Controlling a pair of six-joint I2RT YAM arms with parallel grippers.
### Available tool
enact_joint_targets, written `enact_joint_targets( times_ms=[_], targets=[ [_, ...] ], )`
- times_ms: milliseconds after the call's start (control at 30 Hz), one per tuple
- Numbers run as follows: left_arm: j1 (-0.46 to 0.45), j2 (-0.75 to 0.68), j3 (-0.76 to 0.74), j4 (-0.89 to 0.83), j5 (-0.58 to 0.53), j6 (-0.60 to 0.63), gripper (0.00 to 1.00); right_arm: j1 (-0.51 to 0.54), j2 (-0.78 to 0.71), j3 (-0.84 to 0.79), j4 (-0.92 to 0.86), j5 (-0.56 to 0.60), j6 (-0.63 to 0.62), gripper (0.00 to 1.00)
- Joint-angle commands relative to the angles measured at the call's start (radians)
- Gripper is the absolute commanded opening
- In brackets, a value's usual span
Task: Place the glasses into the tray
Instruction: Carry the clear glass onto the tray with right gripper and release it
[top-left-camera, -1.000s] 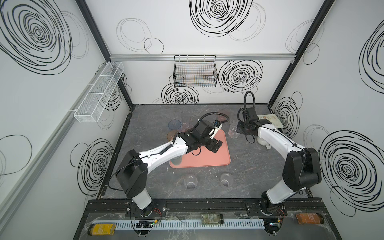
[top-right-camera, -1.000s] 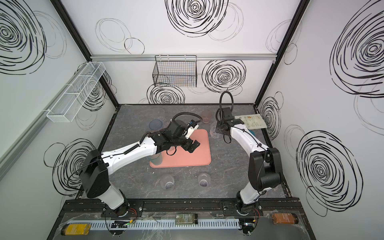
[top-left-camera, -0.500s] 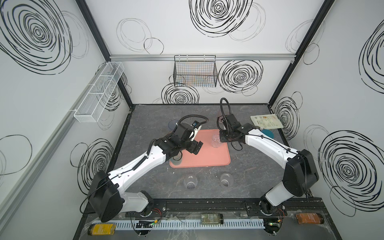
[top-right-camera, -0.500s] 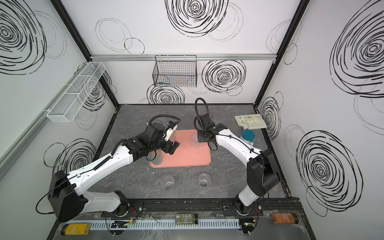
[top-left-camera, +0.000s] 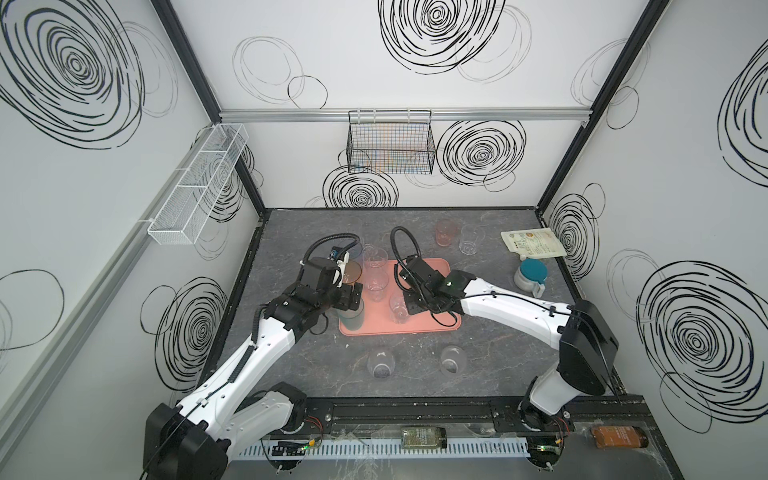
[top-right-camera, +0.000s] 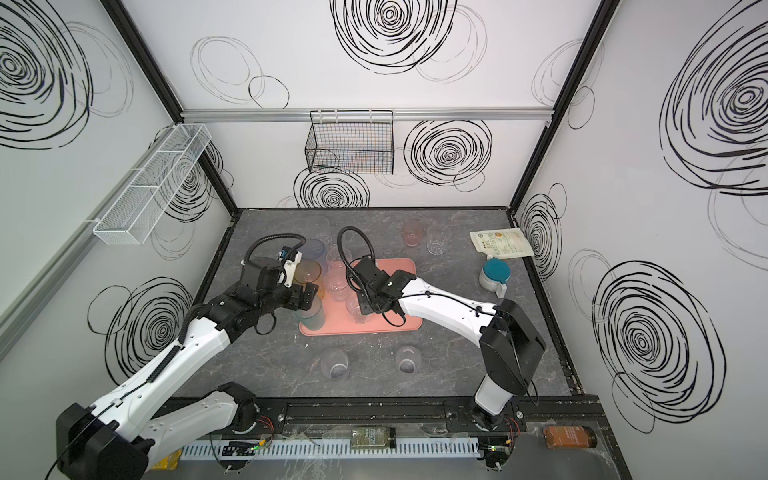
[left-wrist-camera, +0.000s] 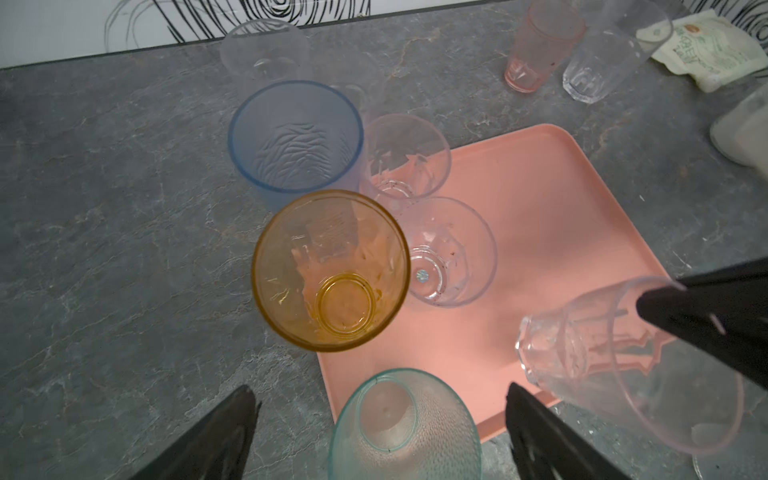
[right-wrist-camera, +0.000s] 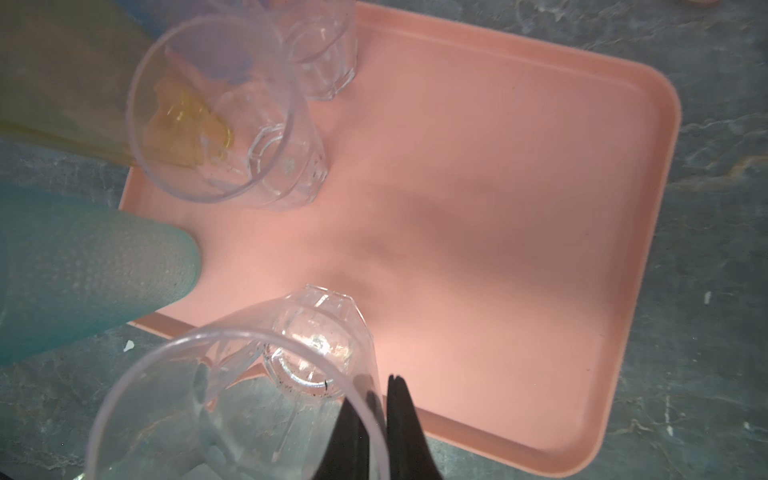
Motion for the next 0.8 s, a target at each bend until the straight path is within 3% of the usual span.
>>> enact_joint_targets(
  times_ms=[0,767],
  targets=[
    [0.024,-0.014,-0.018,0.036,0.036,-0.033,0.96,0.033,0.045,0.055,0.021,0.067,0.038,0.01],
    [0.045,-0.005,-0.017,0.054,0.027,-0.018,0.96,0.078,0.267,0.191,0.082,0.035,0.037,0.02]
  ],
)
